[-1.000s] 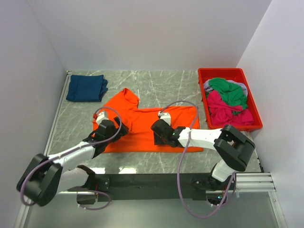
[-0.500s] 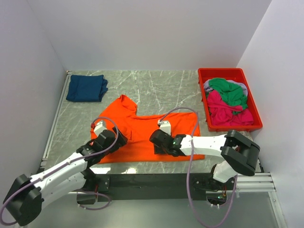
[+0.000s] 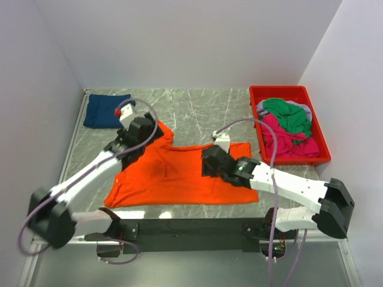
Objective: Fold and stack the t-shirts
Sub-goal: Fold the tshirt
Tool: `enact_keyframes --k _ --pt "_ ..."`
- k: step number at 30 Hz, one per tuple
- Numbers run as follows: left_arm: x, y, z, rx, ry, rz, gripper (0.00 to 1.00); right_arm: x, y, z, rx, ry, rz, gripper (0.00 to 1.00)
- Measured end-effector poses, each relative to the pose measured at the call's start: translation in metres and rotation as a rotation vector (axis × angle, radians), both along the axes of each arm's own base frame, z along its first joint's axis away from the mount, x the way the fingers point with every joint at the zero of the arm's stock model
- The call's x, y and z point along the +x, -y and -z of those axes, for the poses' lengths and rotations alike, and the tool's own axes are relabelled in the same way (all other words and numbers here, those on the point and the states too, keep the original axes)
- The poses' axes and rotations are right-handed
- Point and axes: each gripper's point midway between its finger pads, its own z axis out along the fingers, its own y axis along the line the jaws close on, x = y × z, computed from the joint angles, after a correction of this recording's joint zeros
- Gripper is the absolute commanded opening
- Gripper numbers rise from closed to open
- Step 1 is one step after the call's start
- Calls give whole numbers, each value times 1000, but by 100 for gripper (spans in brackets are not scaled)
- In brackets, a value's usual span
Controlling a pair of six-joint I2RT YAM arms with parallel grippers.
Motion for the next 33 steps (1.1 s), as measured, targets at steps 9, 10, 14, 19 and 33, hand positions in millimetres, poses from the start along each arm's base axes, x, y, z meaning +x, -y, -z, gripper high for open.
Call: enact_keyframes --k 9,10,14,19,33 --pt "98 -4 70 210 -188 -35 82 55 40 -33 58 96 121 63" --pt "104 -6 76 218 -201 -37 82 57 43 -36 63 104 125 63" --pt "121 -17 98 228 -254 -41 81 63 47 -45 95 130 128 63" --pt "140 -21 110 225 -273 -42 81 62 49 -40 102 126 114 63" --pt "175 -22 146 148 -302 -56 79 56 45 -25 108 95 78 62"
